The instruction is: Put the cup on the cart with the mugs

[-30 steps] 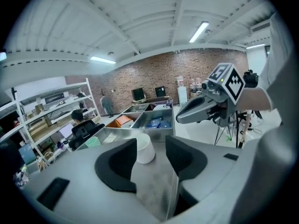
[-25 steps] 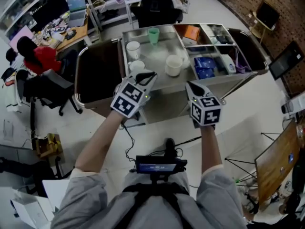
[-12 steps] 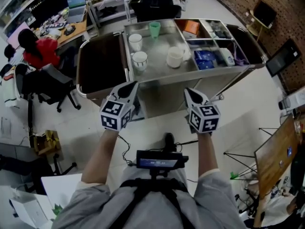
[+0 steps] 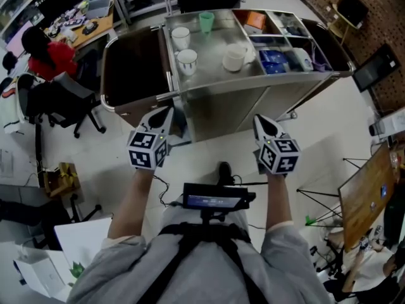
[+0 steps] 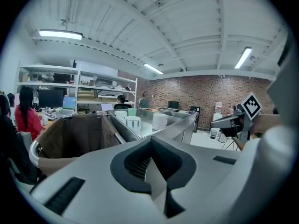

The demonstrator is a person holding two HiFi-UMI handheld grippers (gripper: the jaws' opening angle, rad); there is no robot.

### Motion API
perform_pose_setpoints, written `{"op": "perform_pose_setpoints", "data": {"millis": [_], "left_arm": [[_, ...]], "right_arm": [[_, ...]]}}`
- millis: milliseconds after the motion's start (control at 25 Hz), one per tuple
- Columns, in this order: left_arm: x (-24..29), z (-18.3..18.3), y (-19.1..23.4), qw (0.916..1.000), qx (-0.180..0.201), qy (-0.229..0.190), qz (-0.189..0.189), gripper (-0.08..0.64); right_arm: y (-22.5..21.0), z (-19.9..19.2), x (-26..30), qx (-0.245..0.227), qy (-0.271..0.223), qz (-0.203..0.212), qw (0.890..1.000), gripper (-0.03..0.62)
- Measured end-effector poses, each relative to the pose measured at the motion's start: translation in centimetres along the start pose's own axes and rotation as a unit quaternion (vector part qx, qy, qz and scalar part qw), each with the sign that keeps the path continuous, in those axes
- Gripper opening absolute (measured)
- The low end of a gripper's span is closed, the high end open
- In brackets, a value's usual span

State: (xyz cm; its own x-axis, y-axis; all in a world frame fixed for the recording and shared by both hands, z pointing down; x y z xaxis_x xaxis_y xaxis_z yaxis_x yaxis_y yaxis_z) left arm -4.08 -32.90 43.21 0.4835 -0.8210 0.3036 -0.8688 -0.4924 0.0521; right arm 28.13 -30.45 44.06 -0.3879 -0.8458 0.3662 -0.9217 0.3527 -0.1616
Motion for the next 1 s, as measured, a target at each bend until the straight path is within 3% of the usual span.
{"op": "perform_pose_setpoints", "data": {"millis": [400,1000], "left_arm": [[-1.3,-2.0,0.1,0.9998,-0.007,0.018,-0.004,0.002],[-2.3,-3.2,0.2,0.9996,-0.011,0.024,-0.007,0.002]], "right_arm": [[-0.8,-2.1,-2.3,0.013,0.003,-0.022,1.0,0.005],[-0.1,-2.7,-2.1,0.004,0.013,-0.016,1.0,0.005]]}}
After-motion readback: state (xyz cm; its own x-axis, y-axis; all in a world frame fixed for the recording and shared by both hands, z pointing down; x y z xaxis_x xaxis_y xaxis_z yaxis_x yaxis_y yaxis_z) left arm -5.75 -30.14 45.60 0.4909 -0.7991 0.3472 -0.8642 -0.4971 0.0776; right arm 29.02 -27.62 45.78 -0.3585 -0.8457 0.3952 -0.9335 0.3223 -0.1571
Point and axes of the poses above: the fingertips, and each gripper's own axes: x forward along the fingers, y to its left, z out of its top, the point moved 7 cm from there along -x, backward along the fingers, and after that the axes turned 1 degree about -y, right-handed, at the moved point
